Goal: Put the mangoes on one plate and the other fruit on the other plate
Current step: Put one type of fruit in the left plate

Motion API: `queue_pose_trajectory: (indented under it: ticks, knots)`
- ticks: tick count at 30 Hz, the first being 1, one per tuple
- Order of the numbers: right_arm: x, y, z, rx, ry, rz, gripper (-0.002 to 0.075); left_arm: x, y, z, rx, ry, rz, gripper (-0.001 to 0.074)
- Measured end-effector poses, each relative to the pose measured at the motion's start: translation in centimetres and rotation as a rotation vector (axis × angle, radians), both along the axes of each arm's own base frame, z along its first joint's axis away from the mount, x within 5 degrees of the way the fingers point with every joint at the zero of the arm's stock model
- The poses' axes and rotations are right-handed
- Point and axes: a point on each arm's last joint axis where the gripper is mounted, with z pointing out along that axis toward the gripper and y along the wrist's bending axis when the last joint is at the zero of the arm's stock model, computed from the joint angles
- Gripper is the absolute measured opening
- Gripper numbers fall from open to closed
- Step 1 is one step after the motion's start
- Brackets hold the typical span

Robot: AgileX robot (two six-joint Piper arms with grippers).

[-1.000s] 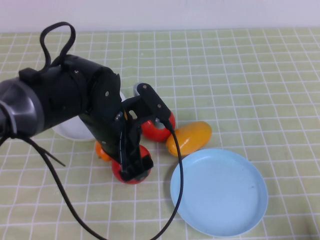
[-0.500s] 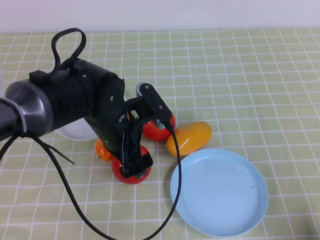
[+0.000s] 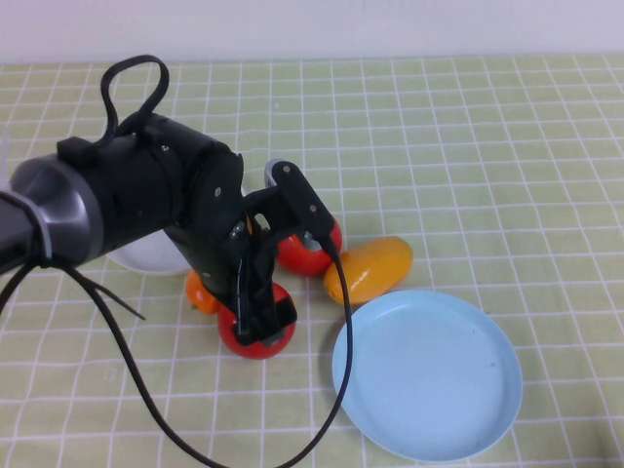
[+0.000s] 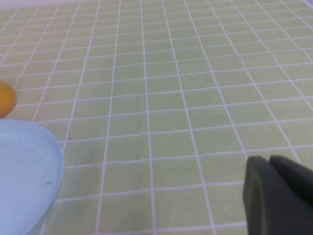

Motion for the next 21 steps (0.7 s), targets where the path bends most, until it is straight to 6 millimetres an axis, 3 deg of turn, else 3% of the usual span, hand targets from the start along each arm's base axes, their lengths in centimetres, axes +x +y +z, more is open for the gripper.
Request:
queue_pose_trajectory:
  ticks: [21]
  knots:
    - [0.00, 0.00, 0.00, 0.000, 0.000, 0.000, -0.0017, 0.24, -0.34, -0.82, 0.001, 0.031, 0.006, 0.0668]
